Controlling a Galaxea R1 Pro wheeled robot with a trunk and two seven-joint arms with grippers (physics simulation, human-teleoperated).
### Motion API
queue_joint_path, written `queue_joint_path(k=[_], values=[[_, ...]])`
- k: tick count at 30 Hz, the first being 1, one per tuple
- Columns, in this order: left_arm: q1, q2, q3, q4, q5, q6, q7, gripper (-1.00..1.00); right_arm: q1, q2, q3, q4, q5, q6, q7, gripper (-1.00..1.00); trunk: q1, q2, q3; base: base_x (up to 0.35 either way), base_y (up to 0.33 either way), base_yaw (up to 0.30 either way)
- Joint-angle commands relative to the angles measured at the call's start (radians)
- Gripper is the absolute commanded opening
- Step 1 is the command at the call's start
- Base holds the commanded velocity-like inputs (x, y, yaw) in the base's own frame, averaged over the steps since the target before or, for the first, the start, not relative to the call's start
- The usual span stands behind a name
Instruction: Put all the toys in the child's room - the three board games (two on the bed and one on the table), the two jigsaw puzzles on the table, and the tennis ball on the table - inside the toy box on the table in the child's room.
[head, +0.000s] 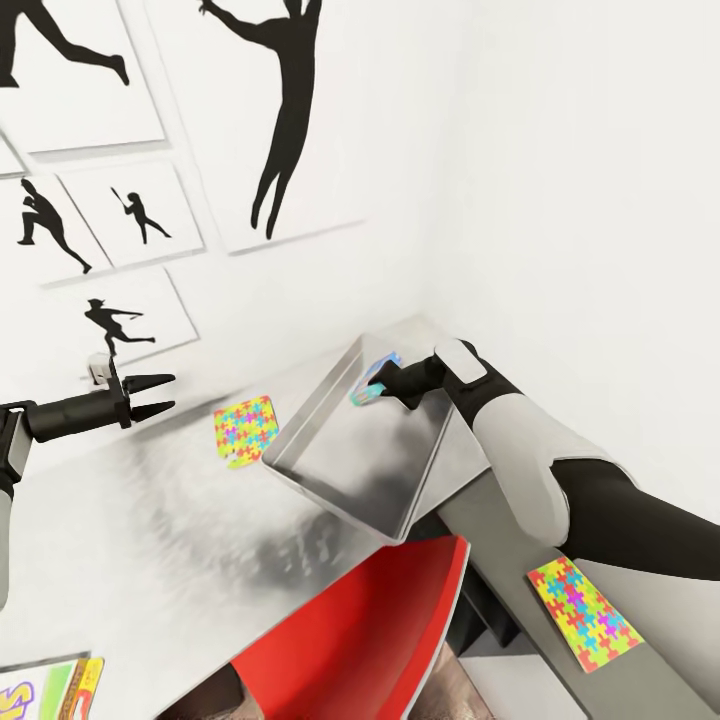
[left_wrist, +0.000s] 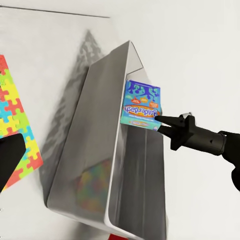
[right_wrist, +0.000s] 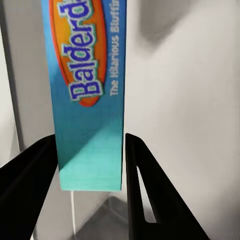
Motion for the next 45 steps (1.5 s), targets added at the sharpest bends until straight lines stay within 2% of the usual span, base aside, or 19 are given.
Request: queue_joint_path(k=[1,21,34,45], values=[[-0.001,-0.001,0.004,0.000,-0.010,0.010,-0.008,1.00,-0.001,0.001,-0.005,-0.001,-0.007,0.002,-0.008,-1.00,0.000,-0.002,-0.003,0.000,0.000,0.000],[-0.001,0.000,0.004,-0.002,-0.010,0.010,-0.008,1.00,-0.001,0.001,-0.004,-0.038,-0.008,0.002,-0.006,-1.00,0.000,-0.002,-0.036,0.000,0.000,0.000],[-0.001,0.000,0.004,-0.002,-0.010,0.010,-0.008,1.00,-0.001,0.001,-0.002,-0.049,-0.008,-0.021,-0.006,-1.00,0.000,-0.002,-0.039,0.000,0.000,0.000],[-0.001,0.000,0.004,-0.002,-0.010,0.010,-0.008,1.00,-0.001,0.001,-0.002,-0.050,-0.009,-0.024,-0.002,-1.00,0.000,-0.002,-0.055,0.000,0.000,0.000]])
